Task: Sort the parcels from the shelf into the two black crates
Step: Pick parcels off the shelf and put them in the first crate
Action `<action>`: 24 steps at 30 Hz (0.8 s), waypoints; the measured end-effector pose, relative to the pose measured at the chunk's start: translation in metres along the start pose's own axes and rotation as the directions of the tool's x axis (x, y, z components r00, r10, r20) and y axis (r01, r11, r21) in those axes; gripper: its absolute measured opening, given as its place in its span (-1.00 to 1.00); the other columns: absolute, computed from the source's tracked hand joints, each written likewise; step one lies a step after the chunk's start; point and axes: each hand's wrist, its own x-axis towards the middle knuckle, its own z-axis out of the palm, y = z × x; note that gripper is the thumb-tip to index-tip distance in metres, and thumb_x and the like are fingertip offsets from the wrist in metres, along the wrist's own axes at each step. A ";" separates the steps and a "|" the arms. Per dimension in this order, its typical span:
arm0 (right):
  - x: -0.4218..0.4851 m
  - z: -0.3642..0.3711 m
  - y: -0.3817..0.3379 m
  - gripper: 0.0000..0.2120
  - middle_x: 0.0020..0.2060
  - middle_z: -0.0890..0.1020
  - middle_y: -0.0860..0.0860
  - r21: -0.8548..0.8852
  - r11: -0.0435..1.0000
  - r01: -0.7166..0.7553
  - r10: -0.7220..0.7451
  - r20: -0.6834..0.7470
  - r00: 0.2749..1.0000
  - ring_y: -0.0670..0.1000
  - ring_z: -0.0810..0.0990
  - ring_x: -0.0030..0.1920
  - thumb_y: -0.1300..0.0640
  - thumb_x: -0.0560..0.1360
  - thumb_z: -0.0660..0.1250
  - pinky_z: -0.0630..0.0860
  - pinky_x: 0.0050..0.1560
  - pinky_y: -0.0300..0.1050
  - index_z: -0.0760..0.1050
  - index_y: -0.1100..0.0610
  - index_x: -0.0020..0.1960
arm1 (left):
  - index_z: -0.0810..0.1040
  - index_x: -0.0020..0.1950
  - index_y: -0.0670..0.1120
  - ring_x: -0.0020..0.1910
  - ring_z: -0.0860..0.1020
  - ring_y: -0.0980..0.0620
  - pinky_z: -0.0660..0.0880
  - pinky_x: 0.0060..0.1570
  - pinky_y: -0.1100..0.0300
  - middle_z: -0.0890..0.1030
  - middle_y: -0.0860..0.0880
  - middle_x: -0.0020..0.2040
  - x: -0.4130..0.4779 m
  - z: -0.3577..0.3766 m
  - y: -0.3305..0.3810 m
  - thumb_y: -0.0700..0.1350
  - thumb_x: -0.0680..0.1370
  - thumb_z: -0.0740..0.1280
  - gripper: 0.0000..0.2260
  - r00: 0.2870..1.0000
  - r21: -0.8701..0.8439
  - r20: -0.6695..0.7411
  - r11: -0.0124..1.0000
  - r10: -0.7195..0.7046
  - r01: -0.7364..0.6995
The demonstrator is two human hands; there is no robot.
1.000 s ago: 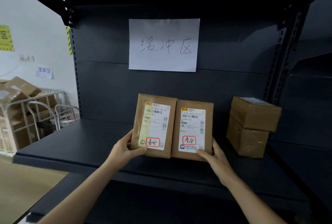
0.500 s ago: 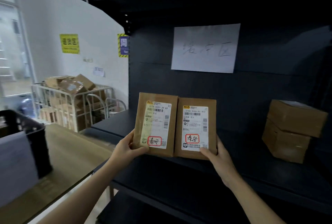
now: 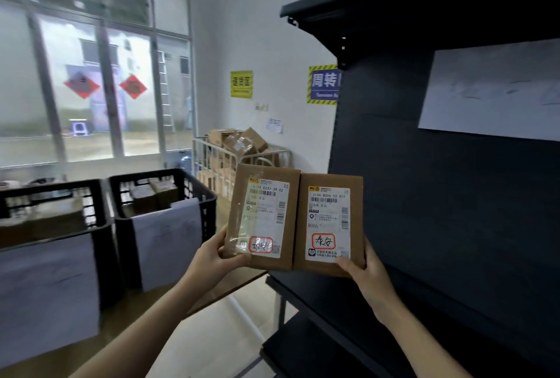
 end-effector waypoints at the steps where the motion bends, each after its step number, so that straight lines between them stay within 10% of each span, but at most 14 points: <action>1: 0.004 0.015 -0.001 -0.53 0.00 0.58 -0.41 0.009 1.000 0.007 -0.007 0.022 1.000 -0.42 0.50 0.04 0.12 0.46 0.38 0.46 -0.15 -0.45 0.33 -0.39 0.14 | 0.45 0.27 0.04 0.06 0.62 0.08 0.56 0.08 0.13 0.66 0.06 0.04 -0.003 -0.014 -0.002 -0.10 0.32 0.52 -0.46 1.000 0.011 -0.022 1.000 -0.005 0.005; 8: 0.031 0.127 -0.013 -0.53 0.04 0.60 -0.23 0.042 0.999 0.035 -0.041 0.134 0.990 -0.25 0.55 0.06 0.19 0.46 0.37 0.49 -0.12 -0.42 0.37 -0.21 0.24 | 0.45 0.29 -0.03 0.10 0.61 0.00 0.52 0.17 0.02 0.65 -0.01 0.10 -0.025 -0.118 -0.023 0.09 0.19 0.49 -0.31 0.989 0.021 -0.149 0.999 -0.021 0.024; 12: 0.041 0.200 -0.018 -0.49 0.07 0.59 -0.17 0.078 0.997 0.026 -0.040 0.189 0.981 -0.16 0.53 0.11 0.20 0.46 0.36 0.45 0.02 -0.28 0.32 -0.13 0.33 | 0.45 0.25 0.10 0.04 0.62 0.14 0.55 0.10 0.17 0.66 0.10 0.05 -0.035 -0.186 -0.041 -0.15 0.36 0.51 -0.49 0.980 0.042 -0.198 0.998 -0.029 0.038; 20: 0.055 0.337 -0.036 -0.50 0.07 0.59 -0.15 0.131 0.991 0.042 -0.076 0.270 0.960 -0.27 0.61 -0.04 0.26 0.47 0.34 0.53 -0.22 -0.41 0.30 -0.09 0.30 | 0.43 0.30 0.03 0.07 0.62 0.07 0.56 0.11 0.07 0.66 0.04 0.07 -0.050 -0.310 -0.074 -0.01 0.27 0.48 -0.39 0.962 0.023 -0.264 0.997 -0.065 0.073; 24: 0.060 0.393 -0.039 -0.50 0.07 0.61 -0.11 0.154 0.988 0.011 -0.060 0.321 0.945 -0.11 0.62 0.04 0.24 0.47 0.35 0.60 -0.01 -0.14 0.31 -0.04 0.33 | 0.45 0.26 0.06 0.06 0.62 0.09 0.56 0.07 0.13 0.66 0.07 0.06 -0.061 -0.358 -0.089 0.07 0.20 0.48 -0.36 0.949 0.025 -0.307 0.996 -0.074 0.086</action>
